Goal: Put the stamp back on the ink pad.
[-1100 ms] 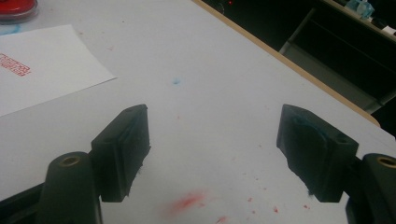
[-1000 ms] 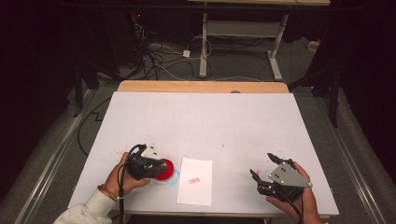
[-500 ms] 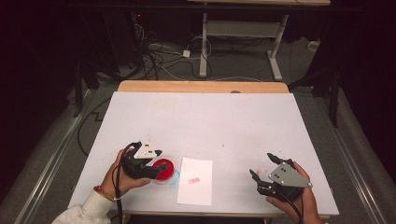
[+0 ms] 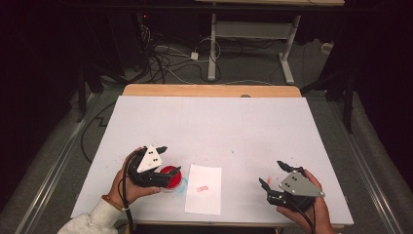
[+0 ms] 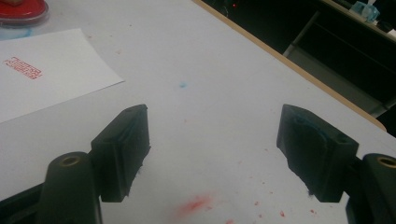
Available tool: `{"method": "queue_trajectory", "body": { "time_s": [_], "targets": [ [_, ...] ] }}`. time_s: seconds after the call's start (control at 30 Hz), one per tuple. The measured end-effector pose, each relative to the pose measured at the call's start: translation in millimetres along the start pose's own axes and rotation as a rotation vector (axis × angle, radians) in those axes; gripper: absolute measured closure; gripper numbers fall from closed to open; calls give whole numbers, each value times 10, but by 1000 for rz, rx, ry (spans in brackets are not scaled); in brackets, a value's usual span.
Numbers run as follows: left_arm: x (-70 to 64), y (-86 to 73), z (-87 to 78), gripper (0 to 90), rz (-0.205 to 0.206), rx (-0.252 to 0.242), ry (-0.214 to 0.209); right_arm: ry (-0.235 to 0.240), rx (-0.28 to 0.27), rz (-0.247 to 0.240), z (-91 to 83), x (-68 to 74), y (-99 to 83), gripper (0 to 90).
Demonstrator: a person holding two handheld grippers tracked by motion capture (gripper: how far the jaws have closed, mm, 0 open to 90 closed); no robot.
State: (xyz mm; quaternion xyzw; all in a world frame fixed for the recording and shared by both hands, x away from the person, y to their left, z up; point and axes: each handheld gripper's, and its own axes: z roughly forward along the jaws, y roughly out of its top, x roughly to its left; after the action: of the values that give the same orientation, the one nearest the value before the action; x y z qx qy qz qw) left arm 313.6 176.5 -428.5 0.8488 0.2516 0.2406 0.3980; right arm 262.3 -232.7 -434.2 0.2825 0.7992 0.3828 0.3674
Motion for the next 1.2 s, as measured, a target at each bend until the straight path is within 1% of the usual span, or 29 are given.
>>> {"method": "queue_trajectory", "body": {
  "time_s": [0.17,0.23,0.3,0.37,0.4,0.47,0.53,0.6,0.73,0.83,1.07,1.13,1.2],
  "targets": [
    [-17,7,30,190,31,-14,21,1,-1,0,-2,3,-2,257],
    [-19,10,14,187,35,-25,25,1,-2,0,-4,4,-3,257],
    [-11,17,2,186,46,-23,30,3,-4,1,-6,6,-4,257],
    [-10,24,-21,186,54,-31,46,2,-5,3,-10,6,-3,257],
    [-6,29,-37,185,57,-34,44,2,-6,4,-12,7,-4,257],
    [1,33,-64,186,68,-32,58,1,-8,7,-18,9,-5,257],
    [12,28,-88,185,69,-31,56,1,-9,8,-22,10,-6,257],
    [24,20,-112,186,76,-28,67,-3,-9,6,-26,10,-7,257],
    [35,-1,-150,186,83,-34,69,-8,-10,7,-35,2,-13,257],
    [36,-25,-169,186,96,-26,75,-10,-9,7,-44,4,-17,257],
    [49,-116,-224,185,98,-33,86,-18,-5,13,-64,0,-39,257],
    [49,-138,-232,185,108,-20,85,-22,-4,13,-69,1,-45,255],
    [40,-167,-238,185,116,-17,88,-26,-3,18,-75,1,-51,253]
  ]
}}
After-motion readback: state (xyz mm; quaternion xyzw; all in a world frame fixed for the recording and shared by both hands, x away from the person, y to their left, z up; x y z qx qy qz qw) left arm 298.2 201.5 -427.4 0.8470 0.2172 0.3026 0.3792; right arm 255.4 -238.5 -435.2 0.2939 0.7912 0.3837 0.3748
